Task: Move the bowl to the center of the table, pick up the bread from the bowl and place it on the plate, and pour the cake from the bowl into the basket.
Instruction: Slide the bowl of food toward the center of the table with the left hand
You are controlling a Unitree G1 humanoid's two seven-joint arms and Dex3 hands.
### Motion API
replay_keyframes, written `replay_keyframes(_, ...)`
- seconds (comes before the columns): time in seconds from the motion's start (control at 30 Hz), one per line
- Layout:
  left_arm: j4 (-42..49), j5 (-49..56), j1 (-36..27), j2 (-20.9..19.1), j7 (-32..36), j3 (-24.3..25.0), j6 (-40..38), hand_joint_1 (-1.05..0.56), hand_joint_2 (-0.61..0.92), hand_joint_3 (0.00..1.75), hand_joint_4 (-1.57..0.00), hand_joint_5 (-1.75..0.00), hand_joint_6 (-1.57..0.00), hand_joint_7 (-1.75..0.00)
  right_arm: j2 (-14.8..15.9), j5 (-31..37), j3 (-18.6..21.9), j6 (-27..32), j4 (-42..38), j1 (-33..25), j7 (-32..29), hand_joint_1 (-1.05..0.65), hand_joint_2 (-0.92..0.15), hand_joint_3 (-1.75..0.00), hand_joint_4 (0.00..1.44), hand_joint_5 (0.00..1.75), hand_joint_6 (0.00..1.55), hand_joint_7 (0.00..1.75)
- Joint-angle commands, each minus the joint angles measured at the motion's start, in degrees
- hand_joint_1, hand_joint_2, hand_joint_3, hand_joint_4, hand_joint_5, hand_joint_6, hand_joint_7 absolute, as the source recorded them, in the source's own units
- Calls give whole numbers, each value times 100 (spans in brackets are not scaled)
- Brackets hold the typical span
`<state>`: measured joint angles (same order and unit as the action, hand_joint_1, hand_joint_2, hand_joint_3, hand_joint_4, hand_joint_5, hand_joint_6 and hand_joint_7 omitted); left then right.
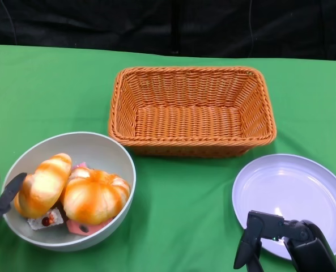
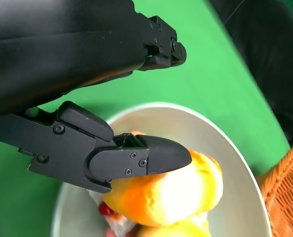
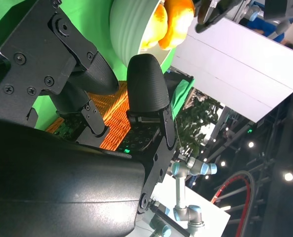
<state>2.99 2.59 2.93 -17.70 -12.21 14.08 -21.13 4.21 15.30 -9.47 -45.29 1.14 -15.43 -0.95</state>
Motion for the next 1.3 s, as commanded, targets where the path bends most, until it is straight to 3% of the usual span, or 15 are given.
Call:
replay_keyframes(0.03, 170, -806, 281, -27, -444, 317, -671, -82, 92, 51, 0, -4, -1, 0, 62, -44, 4, -5, 64, -29, 10, -6, -17, -175, 93, 174, 88, 146)
replay_keyframes(0.23, 530, -2288, 666, 1, -959, 904, -1857, -79, 92, 48, 0, 0, 0, 0, 60, -50, -3, 55, 148, -82, 20, -6, -16, -175, 93, 174, 87, 146)
replay_keyframes(0.4, 808, -2847, 823, -34, -999, 1059, -2356, -80, 92, 52, 0, 0, -1, 0, 58, -28, -5, 38, 167, -91, 10, -5, -16, -175, 93, 174, 87, 146)
replay_keyframes(0.87, 432, -3358, 811, 112, -873, 904, -2960, -82, 92, 55, -2, -2, -1, 0, 10, -60, -31, -24, 264, -84, -14, -4, -15, -174, 88, 168, 84, 138)
replay_keyframes(0.93, 346, -3387, 788, 128, -875, 853, -2994, -82, 92, 55, -4, -3, -2, -1, 2, 10, -16, -51, 276, -47, -43, -7, -25, -157, 83, 162, 80, 129)
replay_keyframes(1.0, 252, -3447, 770, 159, -874, 814, -3070, -81, 92, 55, -4, -3, -1, -1, 18, 37, -17, 16, 369, 2, -12, -8, -28, -152, 81, 160, 79, 126)
replay_keyframes(1.03, 192, -3481, 762, 180, -873, 787, -3126, -81, 92, 55, -4, -3, -2, -1, 30, 52, -18, 85, 454, 30, 17, -10, -31, -145, 72, 155, 70, 121)
replay_keyframes(1.3, -276, -3648, 724, 533, -631, 658, -3458, -79, 92, 56, -1, -2, -1, 0, 147, 382, -54, 1070, 1360, 87, 317, -24, -46, -108, 44, 138, 44, 104)
